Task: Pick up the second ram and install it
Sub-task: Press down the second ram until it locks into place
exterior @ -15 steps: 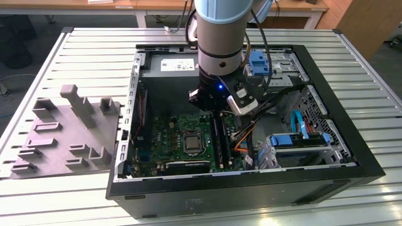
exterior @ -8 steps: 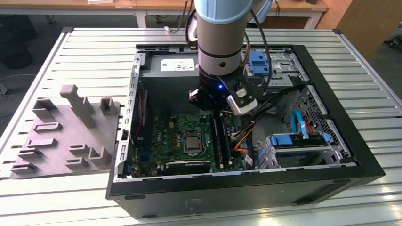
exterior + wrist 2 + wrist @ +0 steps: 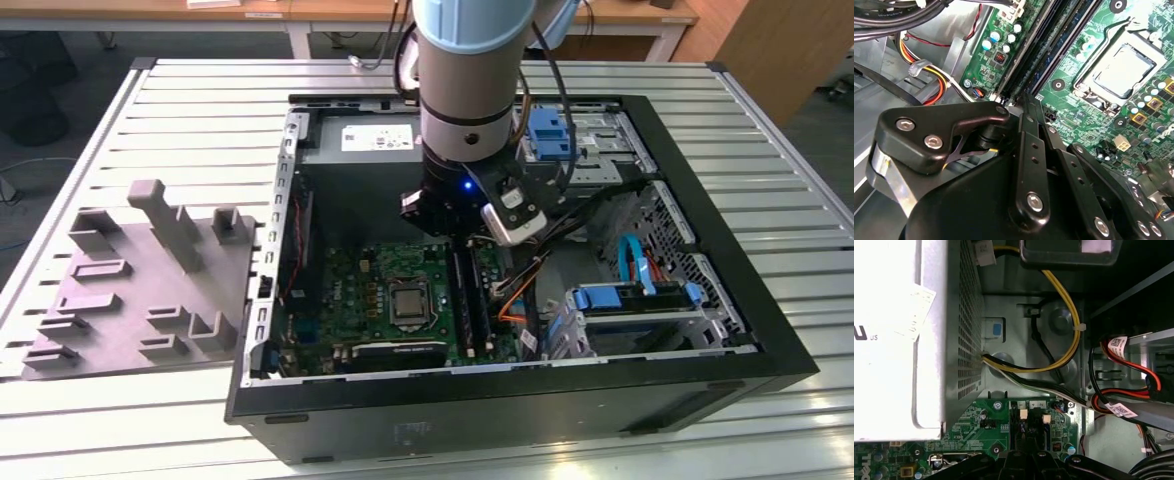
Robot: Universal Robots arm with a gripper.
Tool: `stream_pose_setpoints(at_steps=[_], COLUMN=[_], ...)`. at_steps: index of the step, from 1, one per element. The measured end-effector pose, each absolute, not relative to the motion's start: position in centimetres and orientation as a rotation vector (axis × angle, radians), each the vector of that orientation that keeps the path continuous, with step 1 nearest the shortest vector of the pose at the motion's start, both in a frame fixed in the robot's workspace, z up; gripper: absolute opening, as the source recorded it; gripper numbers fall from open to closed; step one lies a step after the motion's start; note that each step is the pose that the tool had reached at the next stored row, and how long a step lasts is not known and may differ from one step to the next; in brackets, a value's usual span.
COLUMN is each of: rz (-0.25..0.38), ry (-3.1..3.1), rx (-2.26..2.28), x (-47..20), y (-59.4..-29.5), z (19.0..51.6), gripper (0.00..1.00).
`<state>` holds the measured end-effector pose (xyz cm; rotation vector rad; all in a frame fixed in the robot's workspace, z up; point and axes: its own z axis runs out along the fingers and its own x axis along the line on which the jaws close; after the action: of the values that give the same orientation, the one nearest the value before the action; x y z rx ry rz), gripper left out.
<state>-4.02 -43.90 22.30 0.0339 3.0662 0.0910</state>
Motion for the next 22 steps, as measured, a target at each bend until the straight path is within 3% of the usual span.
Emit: stream_pose_setpoints(at_steps=[22], rz=[0.091], ry=[3.066], rx=[0.034], x=[-4.02], y=[-43.9], z=[21.62], gripper=[0.11])
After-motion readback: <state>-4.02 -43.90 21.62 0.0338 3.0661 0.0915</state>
